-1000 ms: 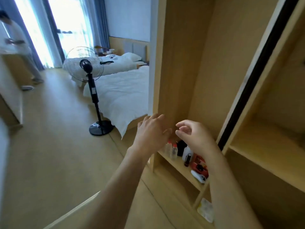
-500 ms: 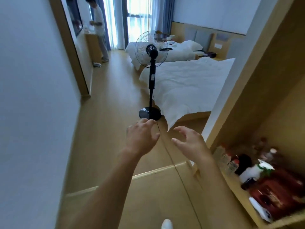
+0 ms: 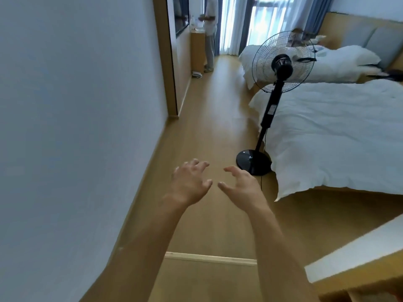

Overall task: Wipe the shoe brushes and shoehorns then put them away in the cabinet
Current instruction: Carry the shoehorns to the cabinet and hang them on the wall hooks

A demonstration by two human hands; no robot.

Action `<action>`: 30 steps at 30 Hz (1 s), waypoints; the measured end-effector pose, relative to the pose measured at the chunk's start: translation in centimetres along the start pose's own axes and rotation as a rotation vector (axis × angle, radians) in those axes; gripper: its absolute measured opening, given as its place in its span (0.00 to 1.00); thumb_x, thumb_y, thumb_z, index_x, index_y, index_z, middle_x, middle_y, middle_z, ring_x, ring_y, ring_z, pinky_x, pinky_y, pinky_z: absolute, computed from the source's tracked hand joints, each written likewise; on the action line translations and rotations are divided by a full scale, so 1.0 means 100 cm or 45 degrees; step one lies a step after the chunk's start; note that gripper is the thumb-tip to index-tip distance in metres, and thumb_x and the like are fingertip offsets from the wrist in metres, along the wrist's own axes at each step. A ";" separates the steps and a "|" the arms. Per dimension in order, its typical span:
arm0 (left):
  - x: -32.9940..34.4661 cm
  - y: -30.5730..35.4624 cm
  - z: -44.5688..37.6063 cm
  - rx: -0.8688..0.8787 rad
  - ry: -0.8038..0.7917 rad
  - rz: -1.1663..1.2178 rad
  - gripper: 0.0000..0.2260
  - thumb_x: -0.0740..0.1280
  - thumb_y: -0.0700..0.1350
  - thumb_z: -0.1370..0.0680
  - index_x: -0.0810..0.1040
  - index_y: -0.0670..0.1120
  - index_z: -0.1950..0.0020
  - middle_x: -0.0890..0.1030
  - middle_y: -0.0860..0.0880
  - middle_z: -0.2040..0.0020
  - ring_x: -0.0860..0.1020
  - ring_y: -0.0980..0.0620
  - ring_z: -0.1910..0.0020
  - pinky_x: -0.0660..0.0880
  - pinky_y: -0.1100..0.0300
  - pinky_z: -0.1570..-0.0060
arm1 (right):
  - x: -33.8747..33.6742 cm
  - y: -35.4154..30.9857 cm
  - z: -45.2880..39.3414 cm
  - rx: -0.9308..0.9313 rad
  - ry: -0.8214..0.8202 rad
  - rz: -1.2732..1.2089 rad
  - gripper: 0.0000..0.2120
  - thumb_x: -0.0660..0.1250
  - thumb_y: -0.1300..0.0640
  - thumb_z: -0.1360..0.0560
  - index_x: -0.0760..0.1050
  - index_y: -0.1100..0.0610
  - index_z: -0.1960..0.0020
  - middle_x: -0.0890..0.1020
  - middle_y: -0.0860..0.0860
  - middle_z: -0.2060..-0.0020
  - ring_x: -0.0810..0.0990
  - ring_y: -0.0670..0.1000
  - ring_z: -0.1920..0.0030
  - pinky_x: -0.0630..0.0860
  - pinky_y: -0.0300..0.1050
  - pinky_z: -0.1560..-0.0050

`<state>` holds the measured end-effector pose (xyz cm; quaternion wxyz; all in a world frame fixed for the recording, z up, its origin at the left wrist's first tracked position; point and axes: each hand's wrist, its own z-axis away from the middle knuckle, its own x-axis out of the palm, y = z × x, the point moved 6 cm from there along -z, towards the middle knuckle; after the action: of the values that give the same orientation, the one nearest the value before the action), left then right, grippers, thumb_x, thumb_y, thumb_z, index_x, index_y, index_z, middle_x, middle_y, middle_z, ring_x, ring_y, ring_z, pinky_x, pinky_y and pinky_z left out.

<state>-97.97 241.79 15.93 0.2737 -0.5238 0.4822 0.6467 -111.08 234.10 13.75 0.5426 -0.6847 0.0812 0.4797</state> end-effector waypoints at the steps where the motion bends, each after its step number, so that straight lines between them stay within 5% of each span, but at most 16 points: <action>1: -0.001 -0.004 -0.014 -0.028 0.014 0.020 0.24 0.64 0.55 0.22 0.68 0.52 0.27 0.69 0.51 0.28 0.69 0.49 0.30 0.66 0.50 0.32 | -0.001 -0.001 -0.021 -0.014 -0.007 -0.004 0.23 0.69 0.47 0.23 0.71 0.48 0.29 0.75 0.52 0.34 0.73 0.51 0.34 0.69 0.42 0.43; 11: 0.009 -0.057 -0.166 -0.153 0.020 0.112 0.24 0.62 0.55 0.20 0.66 0.53 0.25 0.66 0.51 0.25 0.65 0.49 0.27 0.64 0.49 0.30 | 0.020 0.012 -0.193 -0.020 -0.077 -0.004 0.23 0.70 0.46 0.24 0.72 0.46 0.31 0.77 0.49 0.36 0.75 0.49 0.36 0.70 0.40 0.44; 30: -0.031 -0.173 -0.566 0.103 -0.125 0.147 0.21 0.62 0.55 0.20 0.68 0.53 0.27 0.70 0.52 0.29 0.69 0.50 0.31 0.67 0.50 0.33 | 0.047 -0.060 -0.563 0.151 -0.088 0.069 0.23 0.69 0.45 0.24 0.72 0.45 0.30 0.77 0.49 0.37 0.76 0.49 0.39 0.74 0.44 0.42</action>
<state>-58.72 197.36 13.80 0.2801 -0.4513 0.5235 0.6662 -72.82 192.19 11.51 0.5715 -0.6322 0.1091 0.5117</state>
